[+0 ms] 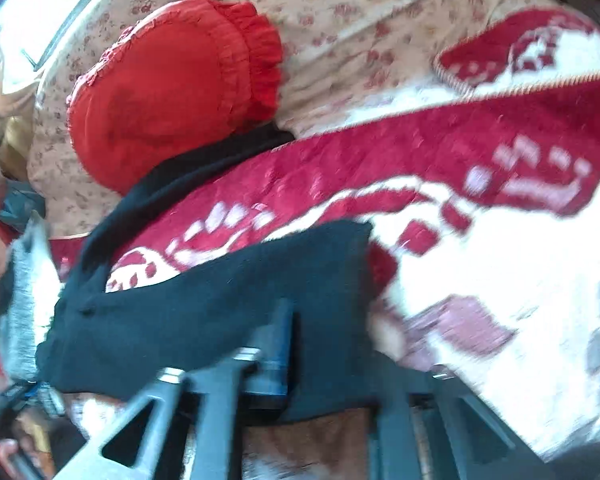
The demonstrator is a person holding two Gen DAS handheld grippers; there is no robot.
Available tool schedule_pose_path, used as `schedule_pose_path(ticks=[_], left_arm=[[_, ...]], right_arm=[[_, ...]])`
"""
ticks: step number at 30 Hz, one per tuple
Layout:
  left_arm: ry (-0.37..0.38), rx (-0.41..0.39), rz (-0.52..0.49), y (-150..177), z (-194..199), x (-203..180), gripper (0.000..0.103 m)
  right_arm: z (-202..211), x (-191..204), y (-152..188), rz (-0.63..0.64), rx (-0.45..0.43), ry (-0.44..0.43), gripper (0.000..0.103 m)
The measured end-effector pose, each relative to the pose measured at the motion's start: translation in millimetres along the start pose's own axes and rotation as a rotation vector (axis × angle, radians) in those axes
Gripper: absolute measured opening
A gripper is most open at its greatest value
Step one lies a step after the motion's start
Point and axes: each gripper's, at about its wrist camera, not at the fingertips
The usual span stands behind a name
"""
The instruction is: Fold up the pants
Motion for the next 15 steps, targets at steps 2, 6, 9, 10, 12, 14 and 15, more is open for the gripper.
schedule_pose_path(ticks=[2,6,9,10,12,14,15], left_arm=[[0.000,-0.018,0.004,-4.1,3.6,0.1,0.017],[0.036,-0.018,0.010,-6.0,7.9,-7.7,0.030],[0.045,-0.011,-0.011,-7.2,1.2,-20.7,0.037],[0.050,-0.002,-0.022,-7.1,-2.7,-25.6,0.037],[0.063,0.015,-0.040,-5.8,-10.8,-36.5,0.037],[0.068,0.026,-0.054,-4.2,-19.6,-44.7,0.037],[0.073,0.036,-0.061,-3.4,-25.9,-50.3,0.037]], right_arm=[[12.0,8.9,-3.6,0.097,-0.049,0.072,0.010],[-3.5,18.1,-1.5,0.223,0.034,0.200,0.011],[0.3,5.3,-3.0,0.199,0.037,0.254,0.019],[5.4,2.6,-5.2,0.200,0.019,0.296,0.020],[17.6,-1.8,-11.5,0.210,-0.023,0.369,0.022],[28.0,1.9,-19.8,0.209,-0.040,0.305,0.022],[30.5,9.3,-22.5,0.217,-0.041,0.253,0.022]])
Point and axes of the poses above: each gripper's, at about its wrist camera, not at the fingertips, and z roughly against the way its jaws point, x to its left, y to its underside, and after that the axes turned 5 degrees about -x, right-handed
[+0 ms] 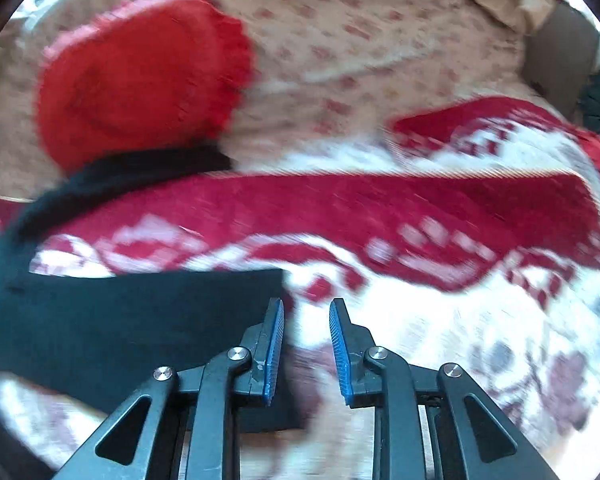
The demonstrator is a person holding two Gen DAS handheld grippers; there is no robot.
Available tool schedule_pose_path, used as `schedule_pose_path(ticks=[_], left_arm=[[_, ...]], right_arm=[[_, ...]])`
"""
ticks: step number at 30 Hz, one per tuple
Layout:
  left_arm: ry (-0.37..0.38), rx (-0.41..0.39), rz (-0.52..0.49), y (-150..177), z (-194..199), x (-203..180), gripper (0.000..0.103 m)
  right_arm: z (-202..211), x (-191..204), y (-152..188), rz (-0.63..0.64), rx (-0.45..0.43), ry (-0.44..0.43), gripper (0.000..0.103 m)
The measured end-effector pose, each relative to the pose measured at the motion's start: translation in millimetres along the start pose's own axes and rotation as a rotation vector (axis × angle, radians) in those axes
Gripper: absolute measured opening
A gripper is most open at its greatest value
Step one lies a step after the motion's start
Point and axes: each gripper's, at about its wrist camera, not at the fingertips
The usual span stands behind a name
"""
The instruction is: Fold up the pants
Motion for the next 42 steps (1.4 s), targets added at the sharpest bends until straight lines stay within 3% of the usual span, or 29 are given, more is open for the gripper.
schedule_pose_path(ticks=[6,9,14,20,24,28,33,42], left_arm=[[-0.010,0.055,-0.020,3.9,-39.5,-13.3,0.037],[-0.022,0.036,-0.021,1.8,-43.4,-11.2,0.043],[-0.014,0.038,-0.013,-9.1,-44.0,-5.4,0.043],[-0.028,0.013,0.001,-35.5,-52.0,-2.5,0.043],[-0.055,0.003,0.032,-59.9,-66.1,7.1,0.043],[-0.080,0.028,0.101,-83.5,-91.0,25.4,0.043],[-0.094,0.063,0.097,-100.0,-118.9,31.1,0.043],[-0.062,0.039,0.089,-106.5,-126.6,34.1,0.047]], right_arm=[[-6.5,78.6,3.8,0.104,0.034,-0.345,0.022],[-25.2,118.6,19.0,0.150,0.089,-0.439,0.022],[-29.7,154.8,26.7,0.298,0.082,-0.394,0.024],[-29.3,182.3,-6.7,0.321,0.053,-0.460,0.026],[-31.7,225.0,-33.9,0.394,0.009,-0.526,0.029],[-43.5,277.1,-64.4,0.504,-0.017,-0.583,0.040],[-72.8,345.3,-94.5,0.656,-0.014,-0.634,0.040],[-148.2,431.7,-105.3,0.854,0.129,-0.693,0.042]])
Point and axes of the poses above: each gripper's, at about its wrist camera, not at the fingertips, and z roughly against the way its jaws point, x to its left, y to its underside, and after that the axes turned 5 degrees about -x, right-handed
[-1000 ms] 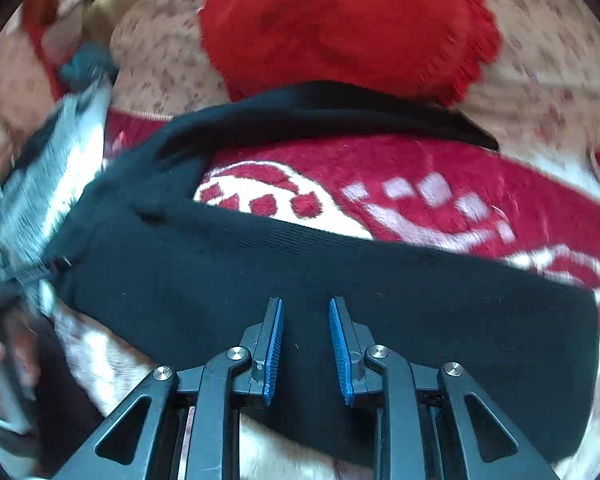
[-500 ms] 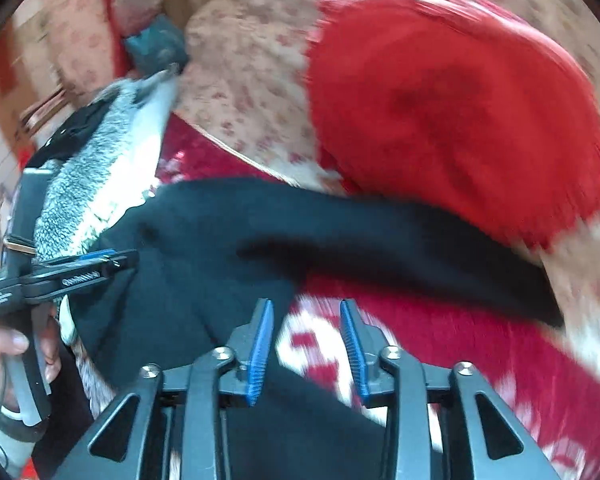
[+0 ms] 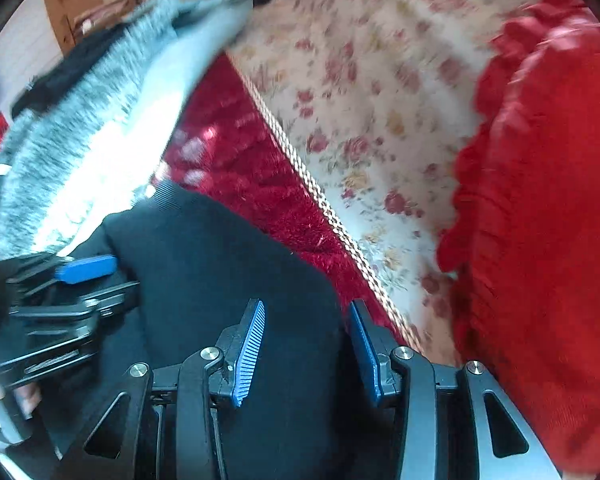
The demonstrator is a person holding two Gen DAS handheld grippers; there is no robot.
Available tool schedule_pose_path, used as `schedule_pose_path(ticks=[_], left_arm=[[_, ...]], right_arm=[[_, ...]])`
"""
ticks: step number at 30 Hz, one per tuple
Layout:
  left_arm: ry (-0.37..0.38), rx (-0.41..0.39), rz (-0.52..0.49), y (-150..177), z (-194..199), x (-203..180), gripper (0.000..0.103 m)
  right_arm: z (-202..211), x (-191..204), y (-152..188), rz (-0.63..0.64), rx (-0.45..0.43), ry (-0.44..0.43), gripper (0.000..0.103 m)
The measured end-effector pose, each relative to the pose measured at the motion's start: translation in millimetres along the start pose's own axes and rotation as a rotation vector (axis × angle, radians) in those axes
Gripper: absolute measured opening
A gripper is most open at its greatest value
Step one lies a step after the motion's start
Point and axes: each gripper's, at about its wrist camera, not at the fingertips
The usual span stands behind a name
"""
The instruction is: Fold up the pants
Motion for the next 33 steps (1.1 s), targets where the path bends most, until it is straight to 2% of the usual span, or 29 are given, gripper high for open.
schedule_pose_path(ticks=[3,4,5,7,9,12,16,20,22,24,26,28,31,33], left_arm=[[0.019,0.002,0.019,-1.6,-0.2,3.3,0.047],[0.027,0.002,0.028,-2.1,0.6,4.6,0.047],[0.042,0.001,0.038,-2.5,2.9,7.0,0.047],[0.061,-0.015,0.067,-3.4,11.1,13.0,0.047],[0.045,-0.063,0.098,-3.5,26.6,21.1,0.047],[-0.021,-0.155,0.122,-1.6,56.0,37.1,0.047],[0.015,-0.216,0.200,3.5,94.3,67.8,0.047],[0.008,-0.226,0.176,24.2,120.3,79.5,0.047],[-0.003,-0.216,0.169,35.6,128.4,87.9,0.047],[-0.018,-0.214,0.196,45.3,136.6,100.3,0.047],[-0.025,-0.215,0.237,49.7,140.1,109.0,0.047],[-0.023,-0.220,0.256,53.6,146.3,112.4,0.047],[-0.017,-0.217,0.203,54.7,149.7,96.4,0.047],[-0.011,-0.208,0.141,56.0,147.1,77.3,0.047]], right_arm=[[-22.6,-4.8,0.1,-0.020,0.032,-0.030,0.038],[-23.1,-2.3,2.0,-0.014,0.013,-0.023,0.032],[-20.5,1.7,2.6,-0.005,-0.006,-0.017,0.019],[-10.9,9.7,4.8,0.012,-0.030,0.002,0.010],[10.3,18.5,7.6,0.012,-0.078,0.026,0.009],[53.7,35.6,15.6,0.008,-0.171,0.062,0.009],[114.2,72.2,39.6,0.011,-0.270,0.111,0.009],[144.0,127.4,75.6,0.071,-0.329,0.175,0.009],[144.8,151.5,96.7,0.065,-0.331,0.152,0.009],[132.2,169.9,120.7,0.028,-0.293,0.112,0.009],[109.9,177.4,140.2,-0.035,-0.236,0.075,0.009],[93.7,181.2,153.2,-0.079,-0.206,0.074,0.009],[91.6,184.5,156.8,-0.075,-0.223,0.112,0.010],[99.4,181.3,153.3,-0.089,-0.214,0.103,0.013]])
Point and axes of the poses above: each gripper's, at about its wrist camera, not at the fingertips, and z roughly against the way its jaws point, x to its left, y to its underside, and after that the axes turned 5 degrees about -x, right-handed
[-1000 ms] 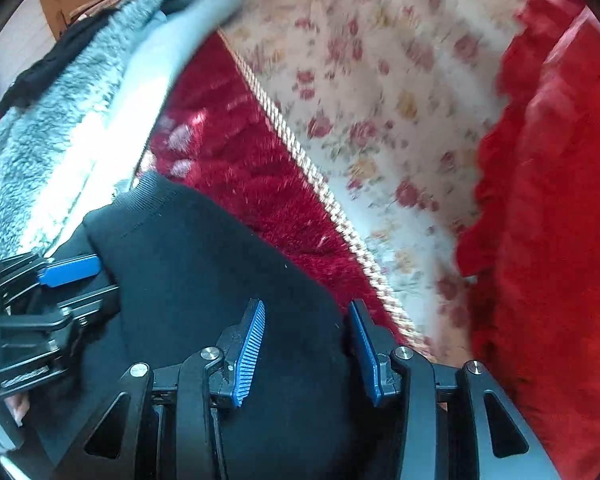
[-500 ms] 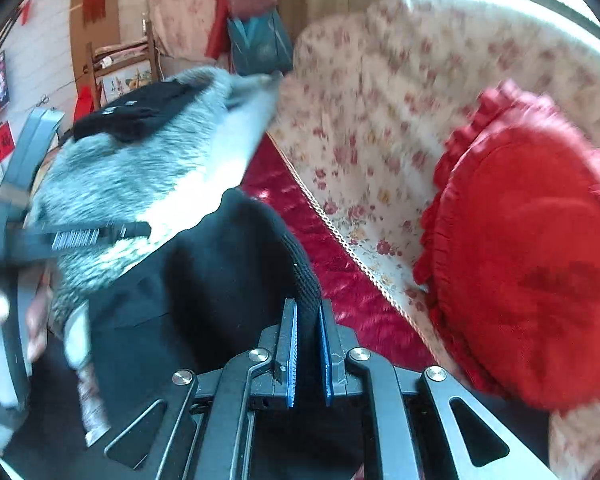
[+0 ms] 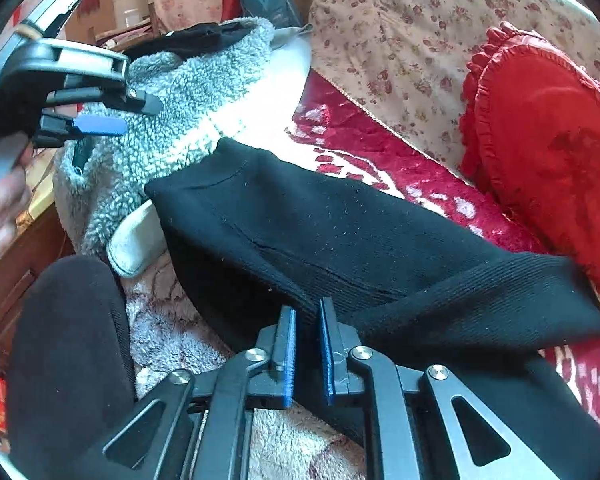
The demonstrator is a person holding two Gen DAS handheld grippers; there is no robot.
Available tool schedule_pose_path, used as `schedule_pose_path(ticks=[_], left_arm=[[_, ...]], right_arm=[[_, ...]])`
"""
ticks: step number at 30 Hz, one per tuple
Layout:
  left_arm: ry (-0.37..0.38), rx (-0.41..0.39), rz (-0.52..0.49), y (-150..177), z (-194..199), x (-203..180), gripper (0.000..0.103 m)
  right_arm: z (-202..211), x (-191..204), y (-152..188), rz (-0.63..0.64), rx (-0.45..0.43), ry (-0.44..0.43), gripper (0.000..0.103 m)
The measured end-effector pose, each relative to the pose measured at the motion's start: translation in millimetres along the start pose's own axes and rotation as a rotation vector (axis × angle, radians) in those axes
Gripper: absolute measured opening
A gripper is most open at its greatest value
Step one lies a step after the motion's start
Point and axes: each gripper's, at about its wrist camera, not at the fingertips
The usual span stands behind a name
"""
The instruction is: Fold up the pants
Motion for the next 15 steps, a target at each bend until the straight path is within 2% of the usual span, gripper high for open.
schedule_pose_path(ticks=[3,6,9,10,13,15], left_arm=[[0.036,0.033,-0.053,8.8,-9.1,-26.3,0.047],[0.076,0.073,-0.119,23.3,-19.6,-55.0,0.047],[0.121,0.106,-0.164,34.1,-25.2,-77.8,0.047],[0.138,0.114,-0.181,37.9,-26.6,-86.4,0.047],[0.168,0.135,-0.233,49.3,-31.9,-109.2,0.047],[0.189,0.159,-0.262,56.2,-37.7,-122.2,0.047]], right_arm=[[16.9,-15.4,-6.3,-0.044,-0.012,-0.002,0.020],[36.2,-45.8,-10.1,-0.113,-0.030,0.048,0.026],[48.2,-91.5,-16.2,-0.174,-0.028,0.138,0.033],[48.3,-105.2,-18.7,-0.191,-0.016,0.159,0.039],[36.6,-166.3,-27.2,-0.345,0.048,0.203,0.040],[29.0,-195.6,-31.2,-0.460,0.062,0.180,0.040]])
Point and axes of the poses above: each gripper's, at about its wrist camera, not at the fingertips, and z roughly against the way its jaws point, x to its left, y to its underside, and after that the axes turned 5 degrees about -x, right-handed
